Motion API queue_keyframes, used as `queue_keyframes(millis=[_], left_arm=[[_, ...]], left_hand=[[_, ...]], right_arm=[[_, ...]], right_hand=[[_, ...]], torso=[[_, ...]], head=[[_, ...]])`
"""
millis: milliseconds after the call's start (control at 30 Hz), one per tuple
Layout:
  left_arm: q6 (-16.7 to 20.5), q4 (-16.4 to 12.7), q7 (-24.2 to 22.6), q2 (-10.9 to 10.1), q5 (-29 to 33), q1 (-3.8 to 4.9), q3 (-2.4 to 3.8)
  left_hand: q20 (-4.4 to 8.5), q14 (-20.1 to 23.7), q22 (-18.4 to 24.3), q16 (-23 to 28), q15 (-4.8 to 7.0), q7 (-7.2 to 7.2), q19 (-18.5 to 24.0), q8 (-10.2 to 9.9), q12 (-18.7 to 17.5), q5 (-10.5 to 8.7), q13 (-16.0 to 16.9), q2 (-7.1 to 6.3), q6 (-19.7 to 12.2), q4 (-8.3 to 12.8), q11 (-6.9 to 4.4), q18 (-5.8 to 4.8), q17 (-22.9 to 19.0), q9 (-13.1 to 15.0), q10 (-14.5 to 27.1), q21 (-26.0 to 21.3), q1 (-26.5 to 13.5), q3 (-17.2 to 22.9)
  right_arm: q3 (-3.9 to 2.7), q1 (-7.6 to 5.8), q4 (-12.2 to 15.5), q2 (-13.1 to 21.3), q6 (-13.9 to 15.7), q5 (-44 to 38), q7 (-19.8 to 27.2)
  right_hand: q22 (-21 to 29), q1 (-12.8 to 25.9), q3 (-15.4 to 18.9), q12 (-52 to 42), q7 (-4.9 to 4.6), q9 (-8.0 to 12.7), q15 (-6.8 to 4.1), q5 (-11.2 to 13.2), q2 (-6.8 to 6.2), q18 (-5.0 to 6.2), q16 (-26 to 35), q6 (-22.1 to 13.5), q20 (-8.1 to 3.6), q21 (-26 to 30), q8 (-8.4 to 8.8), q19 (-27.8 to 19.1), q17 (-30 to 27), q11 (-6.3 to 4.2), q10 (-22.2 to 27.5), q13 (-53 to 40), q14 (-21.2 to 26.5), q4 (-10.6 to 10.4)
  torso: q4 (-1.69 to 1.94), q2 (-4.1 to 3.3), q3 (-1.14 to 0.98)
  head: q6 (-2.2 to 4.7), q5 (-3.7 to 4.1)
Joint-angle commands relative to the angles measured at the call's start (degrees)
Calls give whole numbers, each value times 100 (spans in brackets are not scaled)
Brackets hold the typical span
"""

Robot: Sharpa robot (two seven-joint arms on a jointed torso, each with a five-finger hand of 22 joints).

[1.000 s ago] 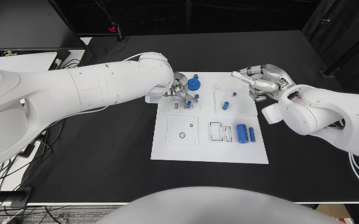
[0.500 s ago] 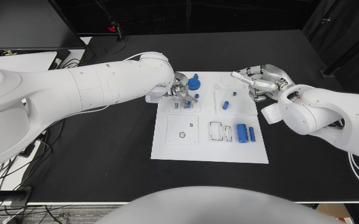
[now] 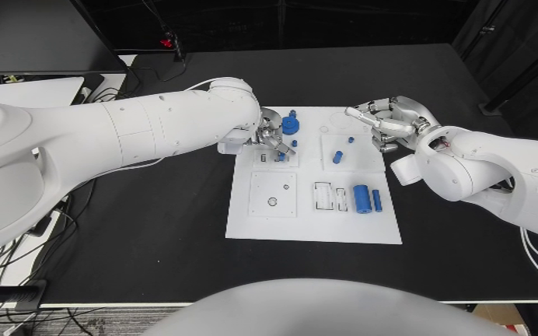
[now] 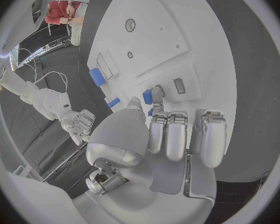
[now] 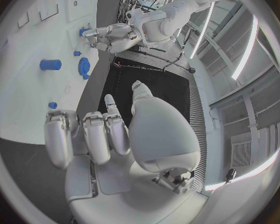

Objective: Assemble the parts on the task board

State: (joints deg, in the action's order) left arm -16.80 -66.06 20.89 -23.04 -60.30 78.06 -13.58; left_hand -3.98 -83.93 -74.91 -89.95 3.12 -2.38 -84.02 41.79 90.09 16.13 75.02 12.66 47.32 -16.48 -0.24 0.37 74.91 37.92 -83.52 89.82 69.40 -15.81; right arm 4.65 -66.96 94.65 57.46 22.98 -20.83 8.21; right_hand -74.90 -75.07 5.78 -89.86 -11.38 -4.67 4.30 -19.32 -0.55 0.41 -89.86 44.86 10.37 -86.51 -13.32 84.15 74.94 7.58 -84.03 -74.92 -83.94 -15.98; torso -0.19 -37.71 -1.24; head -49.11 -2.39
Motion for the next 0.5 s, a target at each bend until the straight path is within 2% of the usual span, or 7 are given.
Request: queue_keyframes(millis=[33, 200, 300, 500], left_arm=[[-83, 6, -57, 12, -22, 5, 5], [-99, 17, -65, 20, -20, 3, 5], [-110, 24, -70, 27, -20, 2, 5], [-144, 17, -111, 34, -20, -3, 5]], left_hand=[[54, -607, -1509, -5, 59, 6, -598, -33, -9, 26, 1498, 308, 29, -9, -68, -37, 1509, 7, -648, 18, 372, 33], [54, -607, -1509, -5, 64, 13, -598, -71, -9, 50, 1498, 328, 48, -10, -75, -37, 1509, 33, -648, 18, 473, 73], [52, -607, -1509, -5, 72, 19, -598, -150, -9, 151, 1498, 390, 80, -22, -88, -37, 1509, 78, -648, 18, 655, 212], [50, -607, -1509, -5, 76, 30, -598, -235, -9, 253, 1498, 394, 134, -25, -91, -37, 1509, 125, -648, 18, 792, 381]], right_arm=[[-2, -5, 3, -8, -6, 8, 3], [-2, -2, -3, -11, -21, 7, -15], [-2, -1, -4, -10, -29, 4, -26], [-2, 2, -8, -12, -30, -1, -38]], right_hand=[[-1336, -14, 33, -14, -71, -10, 26, -32, 61, 88, -14, -43, 38, 38, -21, 213, 1506, 34, -597, -1508, -606, -11], [-1338, -12, 38, -14, -71, -10, 26, -43, 65, 87, -14, -47, 38, 34, -27, 217, 1506, 34, -597, -1508, -606, -12], [-1338, -12, 38, -14, -71, -10, 26, -43, 65, 87, -14, -47, 38, 34, -27, 217, 1506, 34, -597, -1508, -606, -12], [-1333, -12, 50, -14, -72, -9, 27, -65, 71, 90, -14, -57, 39, 44, -38, 207, 1506, 35, -597, -1508, -606, -12]], torso=[[-2, 0, -1], [-2, 1, 1], [0, -1, -1], [2, 0, -1]], head=[[-2, 5], [-4, 13], [-6, 13], [-5, 11]])
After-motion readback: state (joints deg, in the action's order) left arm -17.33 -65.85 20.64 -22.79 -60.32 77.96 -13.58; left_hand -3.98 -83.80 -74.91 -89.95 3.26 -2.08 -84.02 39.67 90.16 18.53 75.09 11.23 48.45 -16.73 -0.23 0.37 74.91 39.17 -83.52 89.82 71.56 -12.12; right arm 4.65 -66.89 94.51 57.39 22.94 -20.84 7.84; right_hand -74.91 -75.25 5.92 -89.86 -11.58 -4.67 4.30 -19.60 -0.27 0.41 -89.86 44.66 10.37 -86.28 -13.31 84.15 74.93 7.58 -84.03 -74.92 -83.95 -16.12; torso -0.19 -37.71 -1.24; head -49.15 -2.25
